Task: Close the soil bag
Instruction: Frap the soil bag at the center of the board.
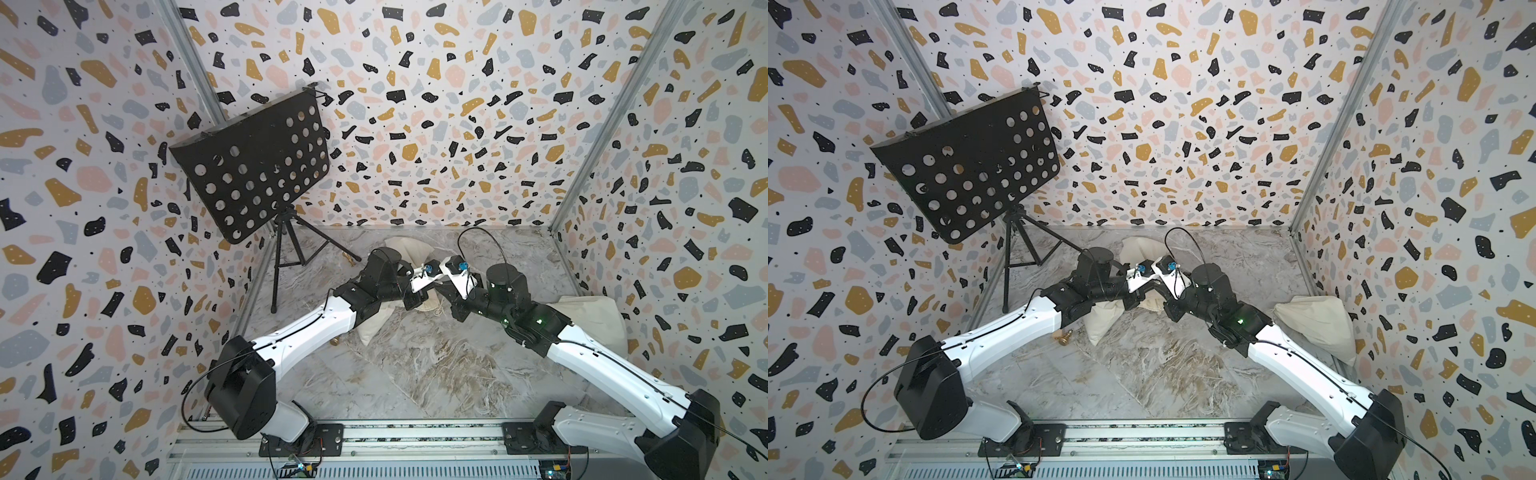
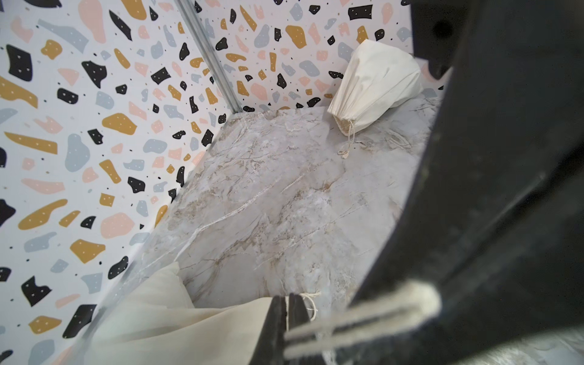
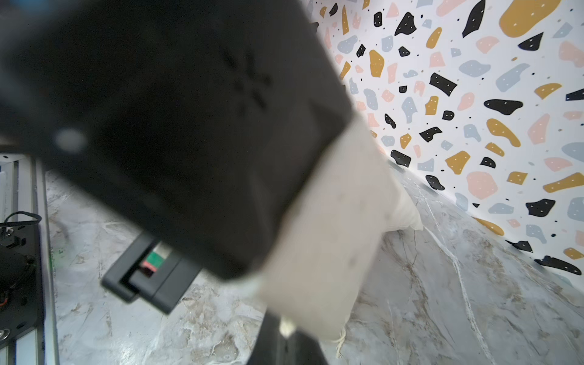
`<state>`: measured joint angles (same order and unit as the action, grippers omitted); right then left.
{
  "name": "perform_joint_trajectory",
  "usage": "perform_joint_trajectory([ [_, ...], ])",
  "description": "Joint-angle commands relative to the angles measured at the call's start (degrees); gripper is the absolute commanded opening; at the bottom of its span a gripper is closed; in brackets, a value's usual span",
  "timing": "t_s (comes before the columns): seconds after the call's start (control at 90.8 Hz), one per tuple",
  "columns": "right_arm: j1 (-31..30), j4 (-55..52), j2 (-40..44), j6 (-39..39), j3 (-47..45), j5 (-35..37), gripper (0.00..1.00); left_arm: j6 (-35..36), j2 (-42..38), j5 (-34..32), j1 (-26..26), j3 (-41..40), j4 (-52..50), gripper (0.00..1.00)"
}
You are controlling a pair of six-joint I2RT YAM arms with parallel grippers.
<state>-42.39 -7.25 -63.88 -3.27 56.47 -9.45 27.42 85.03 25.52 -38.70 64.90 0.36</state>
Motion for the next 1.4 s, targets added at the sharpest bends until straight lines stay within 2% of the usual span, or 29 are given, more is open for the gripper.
perform_joint_trajectory([
  [0.0,0.12,0.9,4.61,-0.67,0.26,0.51,0.0,0.85,1.13,-1.72,-0.15,1.43,-0.71,0.0],
  [0.176,0.2,0.58,9.76,-2.29,-1.74,4.56,0.0,2.4,2.42,-7.68,-0.15,-2.45,-1.66,0.0],
  [0.407,0.29,0.41,13.45,-2.73,-2.58,6.11,0.0,3.71,4.47,-9.22,-0.15,-5.69,-2.99,0.0],
  [0.584,0.29,0.46,15.2,-2.92,-3.09,7.37,0.0,5.3,6.48,-13.32,-0.15,-5.55,-6.04,0.0],
  [1.112,0.37,0.46,20.65,-3.81,-4.1,10.45,0.0,7.42,10.94,-17.52,-0.87,-4.2,-10.49,0.06],
  [1.277,0.38,0.31,21.55,-4.46,-4.45,11.73,0.0,8.62,10.32,-19.41,-0.85,-4.78,-10.9,0.12],
  [1.387,0.38,0.27,22.06,-4.55,-4.52,11.78,0.0,9.05,10.76,-21.15,-0.85,-4.78,-10.9,0.13],
])
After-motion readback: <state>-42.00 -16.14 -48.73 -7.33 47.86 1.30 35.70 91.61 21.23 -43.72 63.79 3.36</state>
